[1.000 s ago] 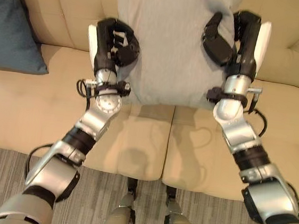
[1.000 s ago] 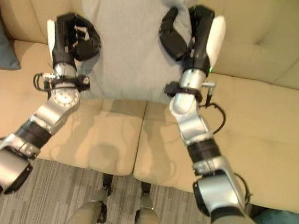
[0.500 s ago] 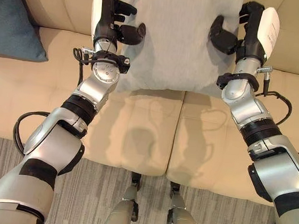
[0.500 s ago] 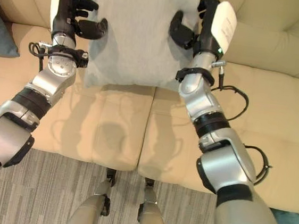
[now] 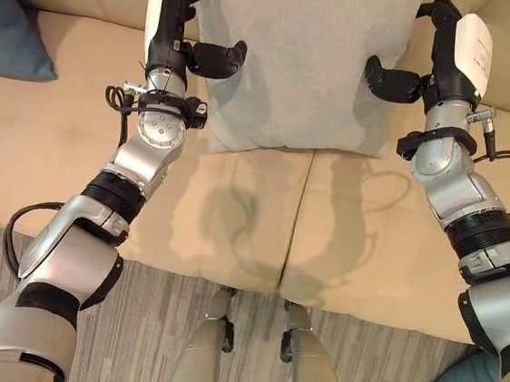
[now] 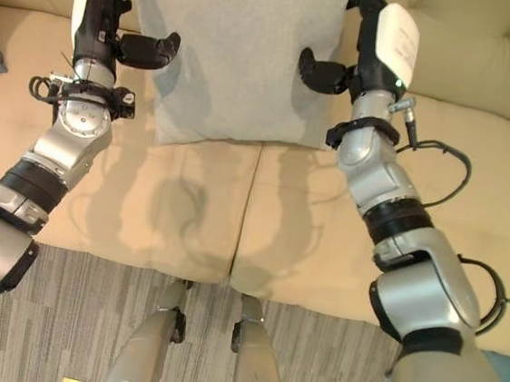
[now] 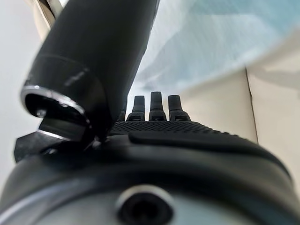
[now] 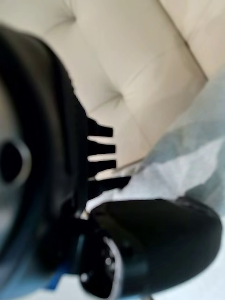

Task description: Pick up all the scattered cushions and arrange them neatly on the sofa.

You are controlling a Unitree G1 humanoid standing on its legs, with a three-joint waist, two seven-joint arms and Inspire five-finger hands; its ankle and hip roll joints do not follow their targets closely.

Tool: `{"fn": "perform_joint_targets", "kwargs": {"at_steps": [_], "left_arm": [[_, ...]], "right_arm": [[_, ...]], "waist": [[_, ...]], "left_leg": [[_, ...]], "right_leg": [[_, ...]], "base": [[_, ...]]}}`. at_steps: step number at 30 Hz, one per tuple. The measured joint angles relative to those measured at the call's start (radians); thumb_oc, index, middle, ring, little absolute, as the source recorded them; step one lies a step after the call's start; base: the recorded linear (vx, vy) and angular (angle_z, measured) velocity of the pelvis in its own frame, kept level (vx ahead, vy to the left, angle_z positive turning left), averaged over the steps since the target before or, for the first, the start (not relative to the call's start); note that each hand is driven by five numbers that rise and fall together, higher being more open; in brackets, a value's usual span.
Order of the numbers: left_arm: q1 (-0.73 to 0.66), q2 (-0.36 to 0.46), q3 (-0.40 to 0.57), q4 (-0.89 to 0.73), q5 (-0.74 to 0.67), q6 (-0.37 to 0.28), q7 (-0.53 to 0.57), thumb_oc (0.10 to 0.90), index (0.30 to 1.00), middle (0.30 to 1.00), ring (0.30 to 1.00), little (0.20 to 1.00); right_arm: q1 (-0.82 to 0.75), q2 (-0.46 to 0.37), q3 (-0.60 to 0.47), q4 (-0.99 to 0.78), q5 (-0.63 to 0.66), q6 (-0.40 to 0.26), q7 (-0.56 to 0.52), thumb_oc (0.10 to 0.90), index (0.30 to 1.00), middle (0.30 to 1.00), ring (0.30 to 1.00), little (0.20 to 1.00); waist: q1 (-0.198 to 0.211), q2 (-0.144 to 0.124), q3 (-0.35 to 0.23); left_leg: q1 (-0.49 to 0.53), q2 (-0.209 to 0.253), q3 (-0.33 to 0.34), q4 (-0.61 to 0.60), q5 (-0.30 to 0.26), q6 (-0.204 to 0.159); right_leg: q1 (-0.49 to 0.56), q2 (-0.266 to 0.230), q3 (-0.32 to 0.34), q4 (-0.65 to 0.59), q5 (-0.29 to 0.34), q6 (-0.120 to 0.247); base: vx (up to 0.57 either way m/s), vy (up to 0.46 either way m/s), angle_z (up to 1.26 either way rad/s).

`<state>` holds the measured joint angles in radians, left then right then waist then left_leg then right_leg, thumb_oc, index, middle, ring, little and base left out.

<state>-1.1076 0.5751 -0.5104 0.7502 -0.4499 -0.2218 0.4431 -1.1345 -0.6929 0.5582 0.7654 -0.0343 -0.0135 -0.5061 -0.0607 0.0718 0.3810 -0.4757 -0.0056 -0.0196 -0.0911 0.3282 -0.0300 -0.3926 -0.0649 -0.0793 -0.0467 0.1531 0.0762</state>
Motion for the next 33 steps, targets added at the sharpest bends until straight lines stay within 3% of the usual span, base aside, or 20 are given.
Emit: {"fn": "perform_joint_targets", "kwargs": {"at_steps": [5,8,9,14,21,25,27,30,31,32,33], "left_arm": [[0.138,-0.006,0.160,-0.104,-0.004,-0.003,0.025,0.800,0.900,0.900,0.900,0.900],[0.245,-0.048,0.219,-0.145,-0.040,-0.019,0.071,0.800,0.900,0.900,0.900,0.900],[0.309,-0.100,0.269,-0.194,-0.061,-0.030,0.086,0.800,0.900,0.900,0.900,0.900],[0.418,-0.146,0.274,-0.202,-0.099,-0.027,0.077,0.800,0.900,0.900,0.900,0.900],[0.412,-0.146,0.276,-0.203,-0.099,-0.014,0.043,0.800,0.900,0.900,0.900,0.900],[0.373,-0.144,0.285,-0.202,-0.099,-0.010,0.044,0.800,0.900,0.900,0.900,0.900],[0.340,-0.132,0.289,-0.200,-0.105,-0.011,0.046,0.800,0.900,0.900,0.900,0.900],[0.296,-0.130,0.289,-0.173,-0.115,-0.011,0.050,0.800,0.900,0.900,0.900,0.900],[0.289,-0.128,0.297,-0.162,-0.128,-0.010,0.052,0.513,0.469,0.469,0.469,0.469],[0.288,-0.124,0.300,-0.158,-0.134,-0.010,0.052,0.400,0.300,0.300,0.300,0.300],[0.287,-0.114,0.307,-0.150,-0.138,-0.010,0.052,0.400,0.300,0.300,0.300,0.300]], "right_arm": [[0.105,0.014,-0.131,-0.077,0.000,0.000,0.000,0.800,0.900,0.900,0.900,0.900],[0.193,0.058,-0.211,-0.137,0.001,-0.004,-0.011,0.800,0.900,0.900,0.900,0.900],[0.273,0.102,-0.305,-0.206,0.002,-0.015,-0.043,0.800,0.900,0.900,0.900,0.900],[0.398,0.120,-0.371,-0.280,0.021,-0.028,-0.053,0.800,0.900,0.900,0.900,0.900],[0.516,0.126,-0.378,-0.391,0.141,-0.067,0.043,0.800,0.900,0.900,0.900,0.900],[0.577,0.138,-0.379,-0.490,0.199,-0.105,0.103,0.800,0.900,0.900,0.900,0.900],[0.623,0.204,-0.413,-0.535,0.226,-0.125,0.134,0.800,0.900,0.900,0.900,0.900],[0.674,0.239,-0.429,-0.551,0.261,-0.151,0.161,0.800,0.900,0.900,0.900,0.900],[0.711,0.248,-0.445,-0.574,0.278,-0.158,0.176,0.800,0.900,0.900,0.900,0.900],[0.734,0.253,-0.453,-0.585,0.281,-0.159,0.180,0.800,0.900,0.900,0.900,0.900],[0.766,0.256,-0.456,-0.587,0.288,-0.162,0.182,0.800,0.900,0.900,0.900,0.900]], "waist": [[0.026,0.000,0.000],[0.025,0.001,0.000],[0.023,0.001,0.000],[0.017,0.001,0.000],[-0.012,-0.007,0.001],[-0.043,-0.055,0.002],[-0.065,-0.102,0.001],[-0.098,-0.123,0.003],[-0.106,-0.123,0.003],[-0.108,-0.123,0.003],[-0.118,-0.123,0.003]], "left_leg": [[0.003,0.011,-0.002,0.000,-0.030,-0.015],[0.005,0.033,-0.005,0.000,-0.072,-0.007],[0.004,0.033,-0.007,-0.001,-0.079,-0.010],[-0.001,0.019,0.011,-0.001,-0.091,0.003],[-0.001,0.010,0.041,0.000,-0.100,0.025],[0.002,0.010,0.085,0.000,-0.107,0.034],[0.005,0.015,0.098,0.000,-0.108,0.034],[0.005,0.018,0.116,0.000,-0.117,0.041],[0.006,0.018,0.120,0.000,-0.120,0.044],[0.006,0.018,0.121,0.000,-0.120,0.045],[0.006,0.017,0.122,0.000,-0.121,0.045]], "right_leg": [[0.016,0.009,0.003,-0.031,-0.008,-0.003],[0.015,0.032,0.002,-0.032,-0.007,-0.003],[0.014,0.032,0.003,-0.029,-0.007,-0.004],[-0.002,0.018,0.026,-0.024,-0.004,-0.003],[-0.014,0.008,0.053,-0.028,-0.003,0.002],[-0.029,0.007,0.089,-0.028,-0.002,0.003],[-0.035,0.007,0.108,-0.028,-0.002,0.003],[-0.040,0.012,0.116,-0.028,-0.002,0.003],[-0.041,0.014,0.118,-0.028,-0.001,0.004],[-0.041,0.014,0.119,-0.028,-0.001,0.004],[-0.041,0.014,0.121,-0.028,-0.001,0.005]], "base": [[-0.01,0.002,-0.02],[0.00,0.005,-0.06],[0.00,0.000,0.00],[0.00,0.038,-0.08],[0.02,0.061,-0.11],[0.03,0.074,-0.26],[0.04,0.046,-0.22],[0.05,0.061,-0.12],[0.05,0.072,-0.06],[0.05,0.070,-0.05],[0.06,0.060,-0.03]]}}
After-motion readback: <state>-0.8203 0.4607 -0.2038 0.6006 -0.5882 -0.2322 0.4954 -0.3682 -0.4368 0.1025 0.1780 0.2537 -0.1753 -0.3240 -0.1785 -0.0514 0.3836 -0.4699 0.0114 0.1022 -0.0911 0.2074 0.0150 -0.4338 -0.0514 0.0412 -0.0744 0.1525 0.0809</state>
